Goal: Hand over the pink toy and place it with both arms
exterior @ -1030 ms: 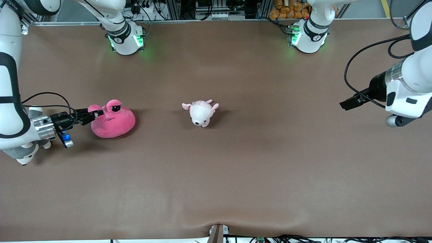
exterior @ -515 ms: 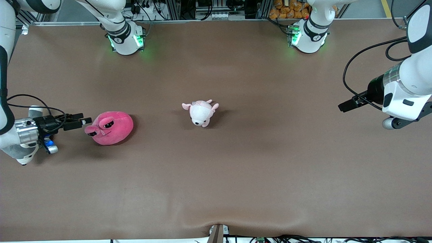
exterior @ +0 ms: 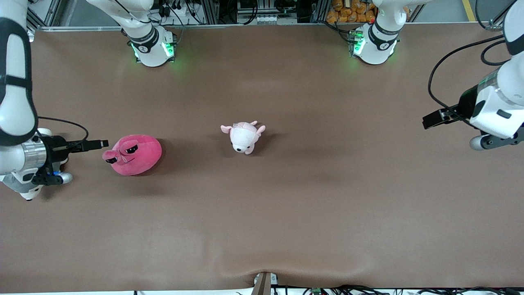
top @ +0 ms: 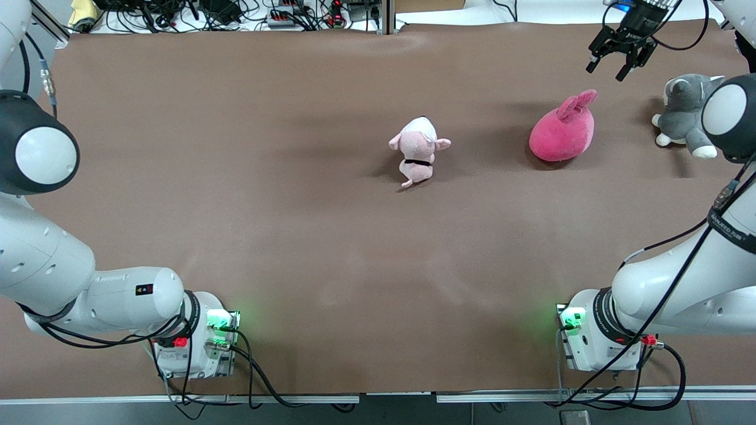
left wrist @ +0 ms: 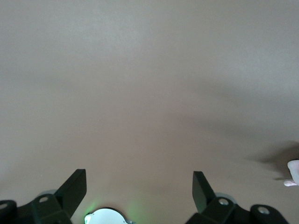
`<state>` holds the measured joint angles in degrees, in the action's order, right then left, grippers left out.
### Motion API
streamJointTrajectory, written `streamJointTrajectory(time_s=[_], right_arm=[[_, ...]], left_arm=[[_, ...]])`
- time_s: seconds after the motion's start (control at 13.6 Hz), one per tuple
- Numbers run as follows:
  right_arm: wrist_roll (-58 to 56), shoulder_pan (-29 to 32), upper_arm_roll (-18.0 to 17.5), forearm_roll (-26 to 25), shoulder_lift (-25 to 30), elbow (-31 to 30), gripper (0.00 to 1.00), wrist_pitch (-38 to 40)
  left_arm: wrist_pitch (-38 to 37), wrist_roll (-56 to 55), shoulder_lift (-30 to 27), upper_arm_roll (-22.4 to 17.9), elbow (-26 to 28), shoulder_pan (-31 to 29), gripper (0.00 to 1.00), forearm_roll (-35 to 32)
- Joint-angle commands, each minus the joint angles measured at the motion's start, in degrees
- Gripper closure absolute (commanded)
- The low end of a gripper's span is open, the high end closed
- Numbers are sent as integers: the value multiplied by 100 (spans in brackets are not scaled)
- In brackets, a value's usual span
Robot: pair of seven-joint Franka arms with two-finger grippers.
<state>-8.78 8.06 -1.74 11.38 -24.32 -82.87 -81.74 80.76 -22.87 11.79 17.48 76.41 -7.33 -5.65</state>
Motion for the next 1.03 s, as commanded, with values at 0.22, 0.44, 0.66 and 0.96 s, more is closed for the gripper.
streamJointTrajectory(time_s=[0.22, 0.44, 0.66, 0.96], right_arm=[[-185, -331, 25, -646, 2280, -2354, 0, -2255], [-379, -376, 16, -1224, 2502, -2067, 0, -2232], [-169, -481, 16, -1543, 2573, -1541, 0, -1436], [709, -472, 16, -1070, 2520, -952, 0, -766]], left_arm=[[-26, 151, -133, 27, 67, -173, 0, -42], [-8, 151, -125, 36, 41, -164, 0, -42], [27, 142, -107, 80, 32, -155, 0, -15], [27, 151, -124, 106, 23, -129, 0, -33]])
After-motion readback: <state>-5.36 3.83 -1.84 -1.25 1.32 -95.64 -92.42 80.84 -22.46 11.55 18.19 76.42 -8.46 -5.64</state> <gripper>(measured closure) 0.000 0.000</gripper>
